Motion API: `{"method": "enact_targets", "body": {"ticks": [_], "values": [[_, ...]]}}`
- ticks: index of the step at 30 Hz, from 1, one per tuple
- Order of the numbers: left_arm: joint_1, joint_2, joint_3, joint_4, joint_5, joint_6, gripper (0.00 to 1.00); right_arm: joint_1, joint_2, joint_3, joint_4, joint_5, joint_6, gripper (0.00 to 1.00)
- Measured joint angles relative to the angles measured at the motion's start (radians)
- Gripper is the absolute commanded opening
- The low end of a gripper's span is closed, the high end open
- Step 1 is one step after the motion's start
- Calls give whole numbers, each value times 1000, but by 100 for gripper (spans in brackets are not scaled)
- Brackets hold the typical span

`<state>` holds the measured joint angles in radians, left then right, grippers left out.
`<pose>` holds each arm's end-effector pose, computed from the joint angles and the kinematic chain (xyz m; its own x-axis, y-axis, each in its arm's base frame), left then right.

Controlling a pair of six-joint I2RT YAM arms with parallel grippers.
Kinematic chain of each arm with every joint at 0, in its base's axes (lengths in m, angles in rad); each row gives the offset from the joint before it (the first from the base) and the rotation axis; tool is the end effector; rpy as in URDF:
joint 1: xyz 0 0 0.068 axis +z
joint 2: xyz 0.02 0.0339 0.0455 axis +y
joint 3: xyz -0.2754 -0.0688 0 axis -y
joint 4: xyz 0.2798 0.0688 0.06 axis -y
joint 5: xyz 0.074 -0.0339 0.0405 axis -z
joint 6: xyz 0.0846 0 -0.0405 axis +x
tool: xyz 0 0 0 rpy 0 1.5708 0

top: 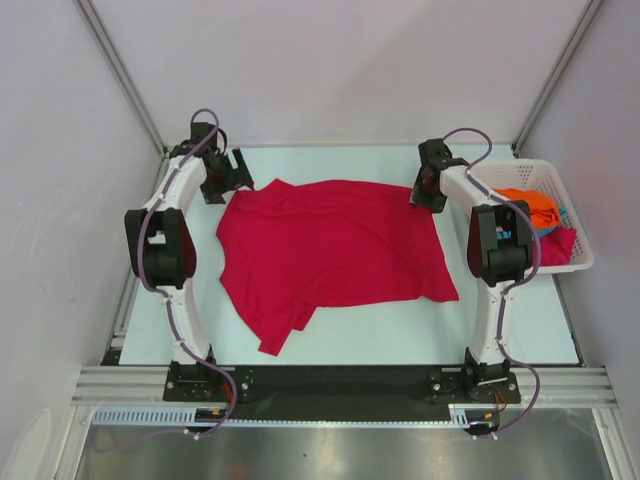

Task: Fold and stack the t-shirts

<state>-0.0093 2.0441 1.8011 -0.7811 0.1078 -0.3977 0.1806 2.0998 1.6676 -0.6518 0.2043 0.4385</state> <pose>0.5136 -0.0139 0.2145 -0.8128 -0.3775 -0.4437 -0.2707 0.9192 -0.2861 0.5063 0.0750 0.1499 -0.8222 0.2725 -0.4997 0.2944 0.9550 0.0363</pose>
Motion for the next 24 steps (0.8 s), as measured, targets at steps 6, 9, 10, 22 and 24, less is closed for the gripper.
{"method": "enact_targets", "body": {"ticks": [6, 9, 10, 22, 24], "values": [[5, 67, 5, 20, 8, -39, 91, -28, 72, 94, -2, -21, -3, 51], [5, 92, 6, 34, 11, -49, 90, -35, 114, 164, -4, -29, -3, 51], [5, 97, 6, 39, 11, -50, 90, -37, 125, 184, -6, -30, -3, 51], [5, 165, 19, 67, 31, -58, 84, -44, 324, 499, -79, -14, -12, 52], [5, 167, 19, 70, 34, -58, 82, -47, 337, 512, -87, -8, -15, 52]]}}
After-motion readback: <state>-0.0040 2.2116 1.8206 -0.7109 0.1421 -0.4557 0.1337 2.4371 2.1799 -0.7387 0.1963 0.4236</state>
